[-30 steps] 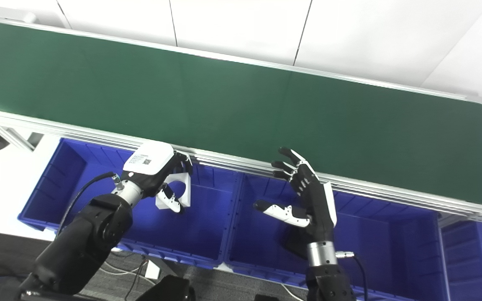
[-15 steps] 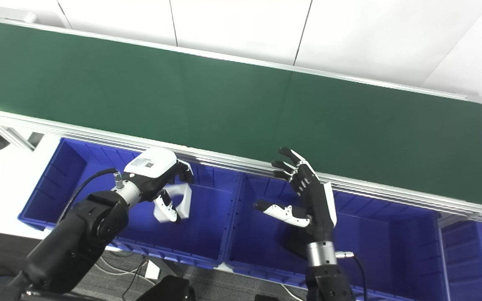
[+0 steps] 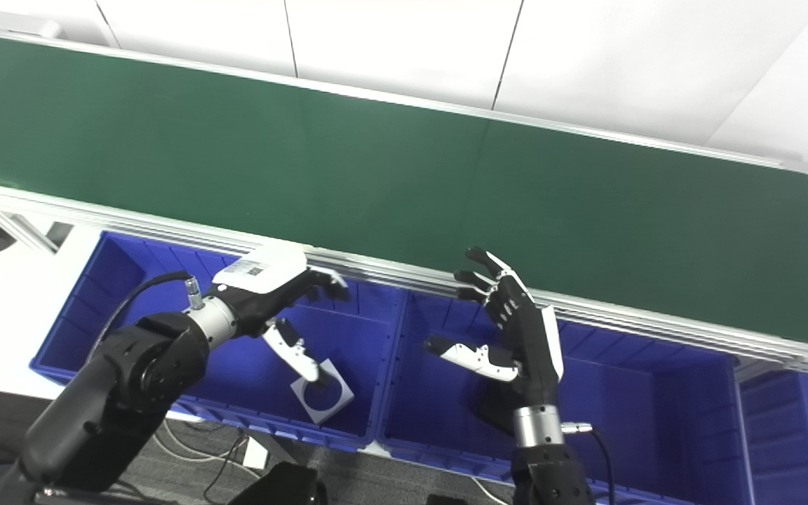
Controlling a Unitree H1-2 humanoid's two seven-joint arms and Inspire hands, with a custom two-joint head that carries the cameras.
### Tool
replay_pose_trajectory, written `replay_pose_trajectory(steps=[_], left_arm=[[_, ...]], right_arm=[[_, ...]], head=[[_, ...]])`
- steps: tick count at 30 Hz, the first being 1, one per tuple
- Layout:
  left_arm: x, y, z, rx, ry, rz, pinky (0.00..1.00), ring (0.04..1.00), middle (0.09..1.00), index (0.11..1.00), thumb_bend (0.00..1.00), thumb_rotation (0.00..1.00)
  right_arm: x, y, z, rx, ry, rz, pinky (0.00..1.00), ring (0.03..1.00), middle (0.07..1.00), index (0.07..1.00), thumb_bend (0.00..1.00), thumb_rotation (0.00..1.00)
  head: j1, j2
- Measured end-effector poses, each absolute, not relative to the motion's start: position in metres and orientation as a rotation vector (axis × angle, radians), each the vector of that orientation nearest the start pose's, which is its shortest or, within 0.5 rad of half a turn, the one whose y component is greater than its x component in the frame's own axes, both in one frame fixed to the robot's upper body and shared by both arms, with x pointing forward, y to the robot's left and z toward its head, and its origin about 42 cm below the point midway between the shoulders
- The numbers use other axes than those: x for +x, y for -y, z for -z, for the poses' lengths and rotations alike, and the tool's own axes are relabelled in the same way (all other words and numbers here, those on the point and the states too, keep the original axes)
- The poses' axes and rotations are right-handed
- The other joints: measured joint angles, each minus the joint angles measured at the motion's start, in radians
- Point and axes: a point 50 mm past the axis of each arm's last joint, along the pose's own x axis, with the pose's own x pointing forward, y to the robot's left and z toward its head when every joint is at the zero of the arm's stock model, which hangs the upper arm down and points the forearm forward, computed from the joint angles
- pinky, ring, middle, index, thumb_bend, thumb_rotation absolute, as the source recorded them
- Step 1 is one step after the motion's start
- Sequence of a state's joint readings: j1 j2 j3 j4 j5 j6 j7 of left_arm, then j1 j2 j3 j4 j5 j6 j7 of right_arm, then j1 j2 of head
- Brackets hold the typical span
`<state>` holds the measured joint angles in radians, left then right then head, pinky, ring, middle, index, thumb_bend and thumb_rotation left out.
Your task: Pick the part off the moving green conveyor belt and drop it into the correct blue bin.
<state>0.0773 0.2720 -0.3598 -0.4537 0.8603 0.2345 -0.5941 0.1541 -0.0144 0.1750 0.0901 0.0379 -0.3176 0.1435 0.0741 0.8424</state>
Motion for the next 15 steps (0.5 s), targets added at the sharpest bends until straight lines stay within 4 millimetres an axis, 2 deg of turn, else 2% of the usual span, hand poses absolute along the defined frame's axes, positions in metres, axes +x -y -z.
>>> replay_pose_trajectory(steps=[2, 4, 5, 6, 8, 9, 10, 11, 12, 15], left_arm=[[0.222, -0.176, -0.156, 0.998, -0.011, 0.656, 0.55, 0.682, 0.734, 0.727, 1.00, 0.42], [0.221, -0.174, -0.157, 0.894, 0.032, 0.613, 0.54, 0.662, 0.713, 0.714, 1.00, 0.42], [0.222, -0.175, -0.155, 0.835, 0.066, 0.582, 0.53, 0.654, 0.705, 0.711, 1.00, 0.42], [0.224, -0.175, -0.150, 0.773, 0.098, 0.544, 0.53, 0.629, 0.682, 0.708, 1.00, 0.41], [0.227, -0.174, -0.135, 0.684, 0.133, 0.504, 0.53, 0.616, 0.670, 0.709, 1.00, 0.42], [0.227, -0.172, -0.127, 0.643, 0.141, 0.490, 0.53, 0.617, 0.682, 0.725, 0.99, 0.45], [0.227, -0.170, -0.117, 0.606, 0.150, 0.482, 0.54, 0.620, 0.689, 0.725, 0.99, 0.42], [0.228, -0.169, -0.105, 0.562, 0.159, 0.468, 0.54, 0.623, 0.694, 0.725, 0.99, 0.40], [0.229, -0.168, -0.092, 0.520, 0.152, 0.447, 0.54, 0.628, 0.698, 0.726, 0.98, 0.39], [0.226, -0.169, -0.058, 0.416, 0.143, 0.402, 0.61, 0.714, 0.763, 0.755, 0.95, 0.36]], right_arm=[[0.221, 0.169, -0.050, 0.047, 0.064, -0.267, 0.67, 0.748, 0.868, 0.785, 0.91, 0.22], [0.219, 0.168, -0.047, 0.044, 0.051, -0.267, 0.67, 0.751, 0.867, 0.787, 0.91, 0.22], [0.218, 0.168, -0.046, 0.040, 0.048, -0.267, 0.67, 0.752, 0.867, 0.787, 0.91, 0.22], [0.218, 0.168, -0.044, 0.034, 0.048, -0.267, 0.67, 0.754, 0.869, 0.787, 0.91, 0.23], [0.217, 0.167, -0.038, 0.022, 0.037, -0.269, 0.67, 0.755, 0.871, 0.789, 0.91, 0.24], [0.216, 0.167, -0.036, 0.011, 0.035, -0.273, 0.67, 0.750, 0.870, 0.790, 0.91, 0.25], [0.215, 0.166, -0.033, 0.004, 0.032, -0.275, 0.66, 0.744, 0.868, 0.791, 0.92, 0.25], [0.214, 0.165, -0.029, -0.002, 0.029, -0.275, 0.66, 0.741, 0.867, 0.792, 0.92, 0.25], [0.214, 0.163, -0.024, -0.004, 0.020, -0.274, 0.66, 0.740, 0.867, 0.792, 0.92, 0.25], [0.213, 0.156, -0.016, -0.016, 0.001, -0.281, 0.67, 0.745, 0.867, 0.797, 0.91, 0.24]], head=[[0.000, 0.000], [-0.071, -0.032], [-0.077, -0.035], [-0.126, -0.058], [-0.126, -0.059], [-0.181, -0.083], [-0.181, -0.083], [-0.245, -0.126], [-0.291, -0.138], [-0.335, -0.178]])
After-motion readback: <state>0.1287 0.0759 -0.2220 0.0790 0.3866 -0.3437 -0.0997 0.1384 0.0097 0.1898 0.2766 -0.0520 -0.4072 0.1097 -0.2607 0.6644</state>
